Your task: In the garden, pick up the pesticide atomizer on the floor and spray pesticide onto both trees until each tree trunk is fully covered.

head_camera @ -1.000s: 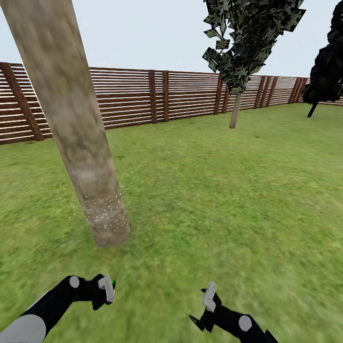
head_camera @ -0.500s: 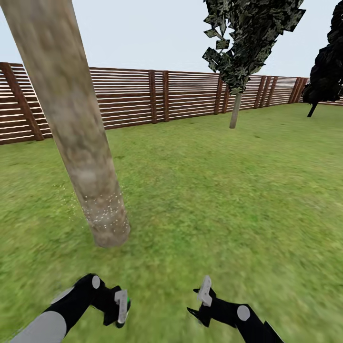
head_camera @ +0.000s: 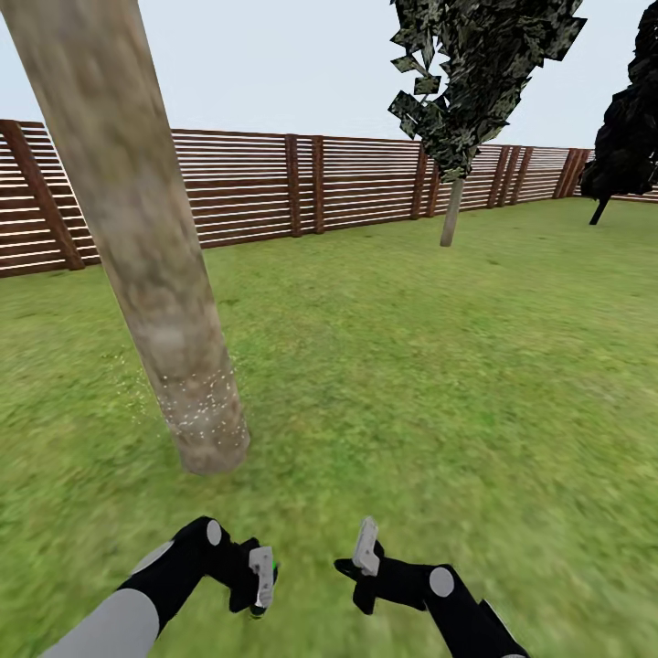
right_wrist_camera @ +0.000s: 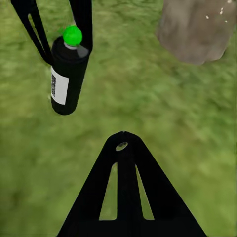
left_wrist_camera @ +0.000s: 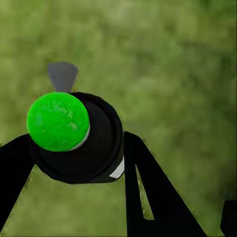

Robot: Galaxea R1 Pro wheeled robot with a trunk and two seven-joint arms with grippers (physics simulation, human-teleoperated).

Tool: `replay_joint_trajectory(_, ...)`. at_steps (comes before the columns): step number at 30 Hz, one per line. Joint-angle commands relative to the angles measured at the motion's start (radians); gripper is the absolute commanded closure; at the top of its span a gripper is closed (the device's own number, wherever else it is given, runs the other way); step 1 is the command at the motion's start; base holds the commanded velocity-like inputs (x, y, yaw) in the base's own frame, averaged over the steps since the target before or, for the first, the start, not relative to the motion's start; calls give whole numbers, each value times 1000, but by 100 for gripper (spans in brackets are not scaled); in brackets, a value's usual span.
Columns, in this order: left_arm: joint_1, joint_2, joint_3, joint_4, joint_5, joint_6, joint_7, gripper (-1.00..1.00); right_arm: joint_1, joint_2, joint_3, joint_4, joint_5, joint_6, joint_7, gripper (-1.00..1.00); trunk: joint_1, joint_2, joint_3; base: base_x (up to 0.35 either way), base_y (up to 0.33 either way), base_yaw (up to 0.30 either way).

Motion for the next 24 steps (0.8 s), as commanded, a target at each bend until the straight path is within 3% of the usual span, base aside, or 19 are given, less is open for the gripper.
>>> replay_joint_trajectory(1, 0, -5, 0, -6, 0, 0, 7, 100, -1, 5, 0, 0, 0, 0, 0, 100, 0, 0, 0, 0, 0, 0)
replay_joint_trajectory(8, 1, -67, 0, -15, -1, 0, 13, 100, -2, 11, 0, -1, 0, 0, -1, 100, 0, 0, 0, 0, 0, 0)
replay_joint_trajectory(11, 1, -85, -2, -15, -2, 0, 14, 100, -2, 27, 0, -1, 0, 0, -1, 100, 0, 0, 0, 0, 0, 0)
replay_joint_trajectory(16, 3, -95, -50, -15, 0, 0, 49, 100, -2, 35, 0, -1, 0, 0, -1, 100, 0, 0, 0, 0, 0, 0)
replay_joint_trajectory(24, 5, -111, -55, -14, 5, -4, 42, 100, -2, 34, 0, 1, 0, 0, -1, 100, 0, 0, 0, 0, 0, 0)
